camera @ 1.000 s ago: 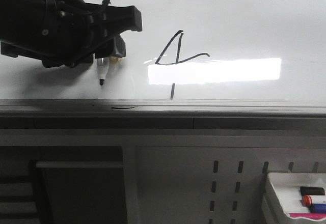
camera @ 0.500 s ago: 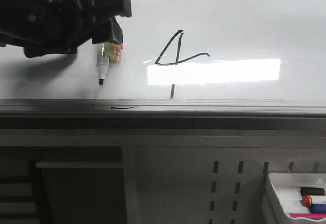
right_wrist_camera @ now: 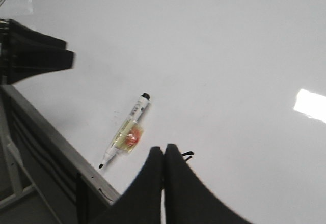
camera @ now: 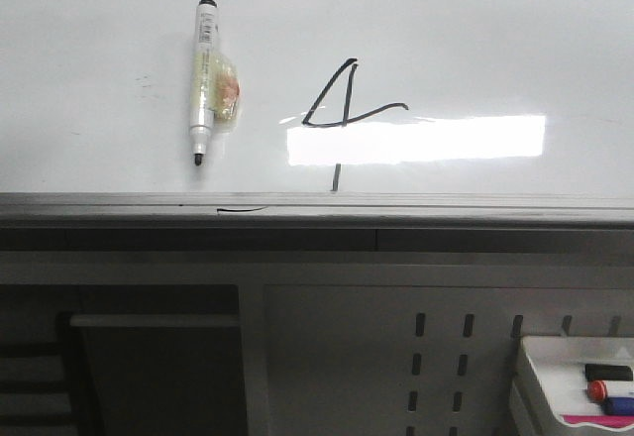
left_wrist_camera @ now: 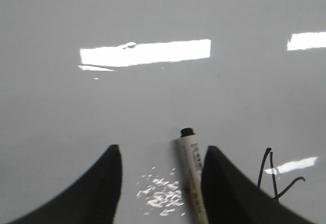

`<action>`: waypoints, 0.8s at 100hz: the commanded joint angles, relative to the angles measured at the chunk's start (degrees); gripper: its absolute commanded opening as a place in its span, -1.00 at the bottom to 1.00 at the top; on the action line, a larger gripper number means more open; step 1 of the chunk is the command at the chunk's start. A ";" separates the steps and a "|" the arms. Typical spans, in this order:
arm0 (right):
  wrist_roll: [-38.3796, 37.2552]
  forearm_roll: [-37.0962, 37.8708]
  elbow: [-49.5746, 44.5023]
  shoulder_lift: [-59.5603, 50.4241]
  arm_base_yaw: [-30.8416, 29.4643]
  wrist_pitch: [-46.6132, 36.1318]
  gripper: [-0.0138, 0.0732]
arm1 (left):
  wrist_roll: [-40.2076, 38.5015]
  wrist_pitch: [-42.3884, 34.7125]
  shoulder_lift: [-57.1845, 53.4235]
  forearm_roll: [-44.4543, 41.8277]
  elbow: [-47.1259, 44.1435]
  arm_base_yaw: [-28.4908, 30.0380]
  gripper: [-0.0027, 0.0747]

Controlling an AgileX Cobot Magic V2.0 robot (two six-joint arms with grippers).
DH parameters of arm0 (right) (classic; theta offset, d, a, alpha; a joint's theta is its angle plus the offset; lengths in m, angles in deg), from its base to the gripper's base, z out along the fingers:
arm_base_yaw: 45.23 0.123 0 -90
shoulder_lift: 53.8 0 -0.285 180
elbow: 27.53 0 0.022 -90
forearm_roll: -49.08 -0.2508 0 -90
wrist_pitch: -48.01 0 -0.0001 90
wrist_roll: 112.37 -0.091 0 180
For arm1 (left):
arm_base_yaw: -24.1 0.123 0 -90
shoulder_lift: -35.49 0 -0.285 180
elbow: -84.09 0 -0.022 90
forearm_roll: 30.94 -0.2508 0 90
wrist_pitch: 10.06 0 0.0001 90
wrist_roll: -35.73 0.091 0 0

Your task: Write number 4 on whiteboard

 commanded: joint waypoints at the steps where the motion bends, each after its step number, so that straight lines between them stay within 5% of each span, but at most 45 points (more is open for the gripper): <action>1: 0.05 -0.50 -4.09 -5.72 -0.21 -8.75 -0.83 | 10.50 -1.78 -9.14 8.54 -2.56 -0.01 -0.66; 8: 0.05 -0.50 -9.82 -10.83 -0.21 -12.59 -0.83 | 14.23 -1.78 -15.85 11.52 -5.96 -0.01 -0.99; 35: 0.05 -0.50 -24.57 -26.03 -0.21 -17.54 -0.83 | 14.50 0.87 -35.11 12.15 -15.20 -0.01 -0.98; 80: 0.05 -0.61 -25.02 -30.35 -0.21 -17.62 -0.83 | 14.50 0.76 -41.28 12.45 -18.46 -0.01 -0.98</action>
